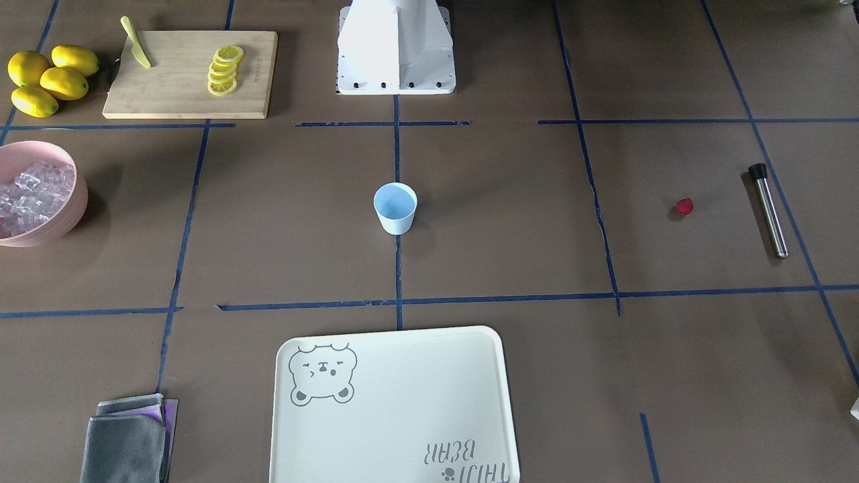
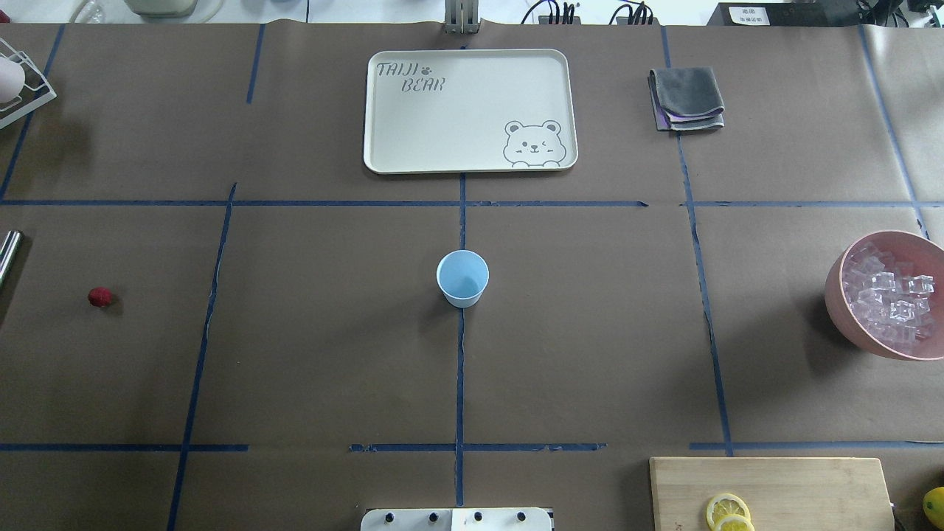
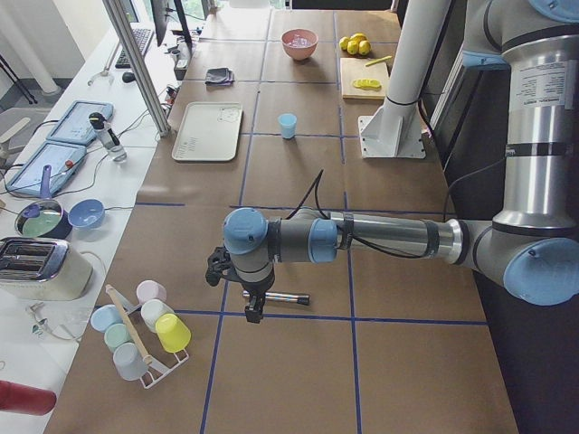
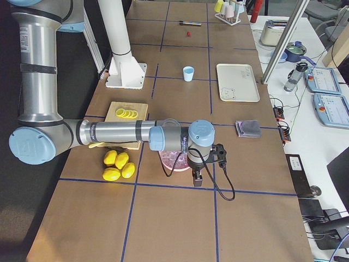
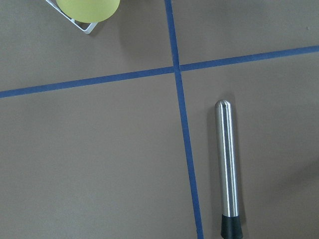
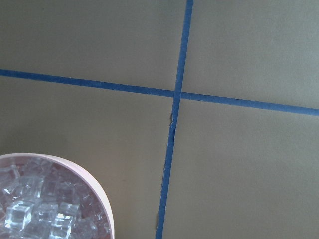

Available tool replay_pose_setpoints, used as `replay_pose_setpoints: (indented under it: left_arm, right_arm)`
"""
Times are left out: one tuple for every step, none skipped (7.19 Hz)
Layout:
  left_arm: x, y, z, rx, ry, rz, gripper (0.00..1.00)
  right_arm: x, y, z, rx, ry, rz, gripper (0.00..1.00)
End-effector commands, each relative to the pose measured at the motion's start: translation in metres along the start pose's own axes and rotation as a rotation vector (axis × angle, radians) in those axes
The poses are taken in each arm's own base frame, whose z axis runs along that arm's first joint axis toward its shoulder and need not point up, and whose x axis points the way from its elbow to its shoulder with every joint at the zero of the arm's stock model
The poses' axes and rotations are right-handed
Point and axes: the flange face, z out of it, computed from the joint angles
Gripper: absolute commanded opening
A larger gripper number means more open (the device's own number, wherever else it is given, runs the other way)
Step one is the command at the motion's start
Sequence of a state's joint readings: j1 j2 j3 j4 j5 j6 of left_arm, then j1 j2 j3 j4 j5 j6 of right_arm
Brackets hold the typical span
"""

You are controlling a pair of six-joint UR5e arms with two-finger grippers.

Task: Mash ice and strawberries in cup
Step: 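Move the right gripper down over the pink bowl of ice cubes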

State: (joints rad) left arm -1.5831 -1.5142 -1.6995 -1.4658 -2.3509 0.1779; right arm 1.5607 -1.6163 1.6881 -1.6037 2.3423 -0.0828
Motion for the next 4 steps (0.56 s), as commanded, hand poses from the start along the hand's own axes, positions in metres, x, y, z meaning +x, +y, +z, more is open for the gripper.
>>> replay_pose_setpoints:
  left_arm:
    - [0.002, 0.001, 0.001, -0.002, 0.001, 0.006, 1.0]
    - [0.003, 0.0, 0.004, -0.008, 0.0, 0.007, 1.0]
    - [0.004, -0.001, 0.005, -0.01, 0.001, 0.011, 1.0]
    - [0.005, -0.001, 0.005, -0.01, 0.001, 0.008, 1.0]
  right_arm:
    - [-0.002, -0.002, 0.0, 0.008, 0.0, -0.011, 1.0]
    - [-0.006, -0.004, 0.0, 0.009, 0.0, -0.023, 1.0]
    - [-0.027, -0.014, 0.001, 0.049, 0.0, -0.109, 1.0]
    - [-0.052, -0.024, 0.004, 0.098, 0.0, -0.215, 1.0]
